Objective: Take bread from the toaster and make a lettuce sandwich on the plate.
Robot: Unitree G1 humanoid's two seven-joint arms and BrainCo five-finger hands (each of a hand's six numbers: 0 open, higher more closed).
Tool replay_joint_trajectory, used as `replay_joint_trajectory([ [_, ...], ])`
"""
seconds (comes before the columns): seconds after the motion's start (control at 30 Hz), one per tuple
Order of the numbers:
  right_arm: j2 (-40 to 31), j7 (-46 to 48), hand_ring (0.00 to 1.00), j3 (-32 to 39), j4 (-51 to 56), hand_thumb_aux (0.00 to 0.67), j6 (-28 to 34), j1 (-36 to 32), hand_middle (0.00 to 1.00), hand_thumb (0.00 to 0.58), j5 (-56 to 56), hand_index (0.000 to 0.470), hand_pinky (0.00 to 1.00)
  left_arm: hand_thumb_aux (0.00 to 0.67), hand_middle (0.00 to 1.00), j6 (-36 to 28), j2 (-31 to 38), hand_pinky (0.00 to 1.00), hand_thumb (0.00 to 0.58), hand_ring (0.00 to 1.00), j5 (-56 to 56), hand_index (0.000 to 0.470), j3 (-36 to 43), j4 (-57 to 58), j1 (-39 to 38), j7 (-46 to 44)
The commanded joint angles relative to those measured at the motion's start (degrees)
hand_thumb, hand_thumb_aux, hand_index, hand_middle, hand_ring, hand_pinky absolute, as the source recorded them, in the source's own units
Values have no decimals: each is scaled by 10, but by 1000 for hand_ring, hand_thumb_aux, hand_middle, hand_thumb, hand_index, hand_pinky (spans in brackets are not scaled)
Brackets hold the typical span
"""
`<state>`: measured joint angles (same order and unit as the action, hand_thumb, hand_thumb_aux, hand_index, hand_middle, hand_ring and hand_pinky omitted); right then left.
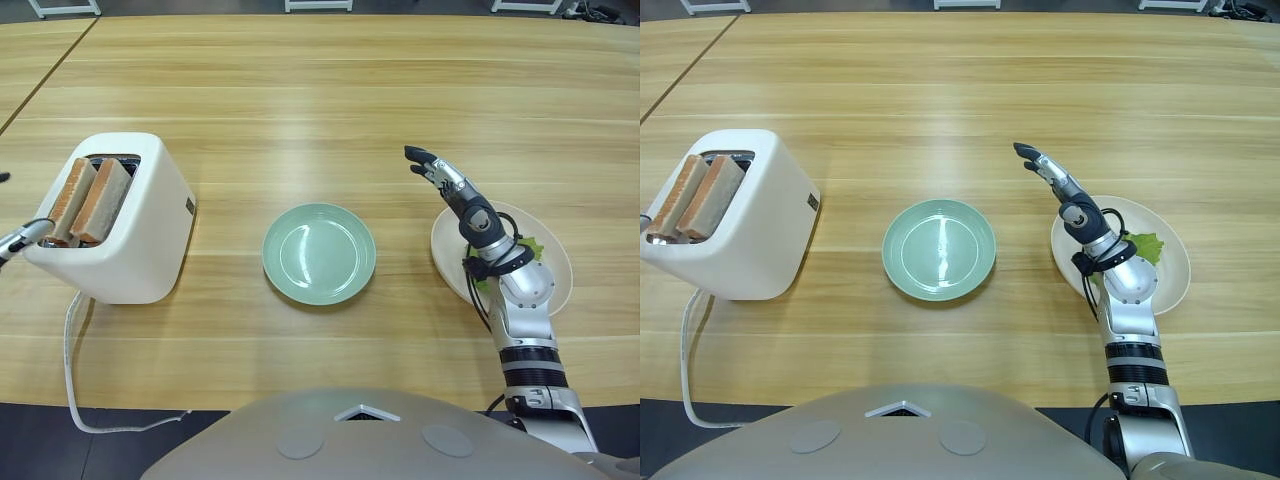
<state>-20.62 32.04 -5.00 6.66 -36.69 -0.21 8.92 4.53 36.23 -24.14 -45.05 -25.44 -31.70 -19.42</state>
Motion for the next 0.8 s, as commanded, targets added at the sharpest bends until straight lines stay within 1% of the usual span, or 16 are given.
replay_joint_trajectory([
  [0.03, -7, -2, 0, 1, 5, 0, -6, 5, 0, 0, -6, 0, 0, 32, 0, 8, 0, 0, 53, 0, -28, 22, 43, 30, 3, 11],
  [0.1, -9, -4, 0, 0, 3, 0, -7, 9, 0, 0, -6, 0, 0, 74, 0, 8, 1, 0, 120, 0, -37, 52, 55, 42, 4, 18],
  [0.13, -10, -5, 0, -1, 2, 0, -8, 10, 0, 0, -6, 0, 0, 81, 0, 8, 3, 0, 132, 0, -45, 57, 59, 50, 4, 24],
  [0.2, -12, -6, 0, -2, 2, 0, -8, 11, 0, 0, -5, 0, 0, 118, 0, 6, 10, 0, 187, 0, -59, 83, 58, 66, 6, 36],
  [0.23, -13, -6, 0, -3, 2, 0, -8, 11, 0, 0, -4, 0, 0, 126, 0, 6, 13, 0, 198, 0, -64, 88, 56, 73, 8, 42],
  [0.3, -15, -7, 0, -4, 3, 0, -9, 12, 0, 0, -3, 0, 0, 121, 0, 4, 20, 0, 190, 0, -69, 85, 55, 84, 15, 52],
  [0.43, -17, -9, 0, -6, 3, 0, -10, 13, 0, 0, -1, 0, 0, 137, 0, -1, 31, 0, 212, 0, -65, 96, 59, 87, 31, 57],
  [0.47, -17, -10, 0, -7, 2, 0, -10, 13, 0, 0, -1, 0, 0, 131, 0, -1, 31, 0, 205, 0, -60, 92, 58, 84, 35, 55],
  [0.5, -18, -11, 0, -7, 2, 0, -10, 14, 0, 0, -1, 0, 0, 102, 0, -2, 31, 0, 164, 0, -55, 72, 57, 80, 39, 53],
  [0.53, -18, -12, 0, -7, 2, 0, -10, 14, 0, 0, -1, 0, 0, 100, 0, -4, 31, 0, 160, 0, -50, 70, 56, 74, 41, 51],
  [0.6, -19, -14, 0, -8, 0, 0, -10, 15, 0, 0, -1, 0, 0, 108, 0, -7, 31, 0, 172, 0, -44, 76, 55, 66, 42, 47],
  [0.63, -19, -15, 0, -8, -1, 0, -11, 16, 0, 0, -1, 0, 0, 118, 0, -8, 32, 0, 187, 0, -43, 83, 56, 64, 42, 45],
  [0.77, -20, -18, 0, -7, -7, 0, -12, 22, 0, 0, -2, 0, 0, 184, 0, -12, 32, 0, 275, 0, -50, 129, 68, 67, 43, 44],
  [0.8, -21, -18, 0, -7, -9, 0, -11, 22, 0, 0, -1, 0, 0, 194, 0, -12, 32, 0, 288, 0, -51, 136, 66, 67, 39, 45],
])
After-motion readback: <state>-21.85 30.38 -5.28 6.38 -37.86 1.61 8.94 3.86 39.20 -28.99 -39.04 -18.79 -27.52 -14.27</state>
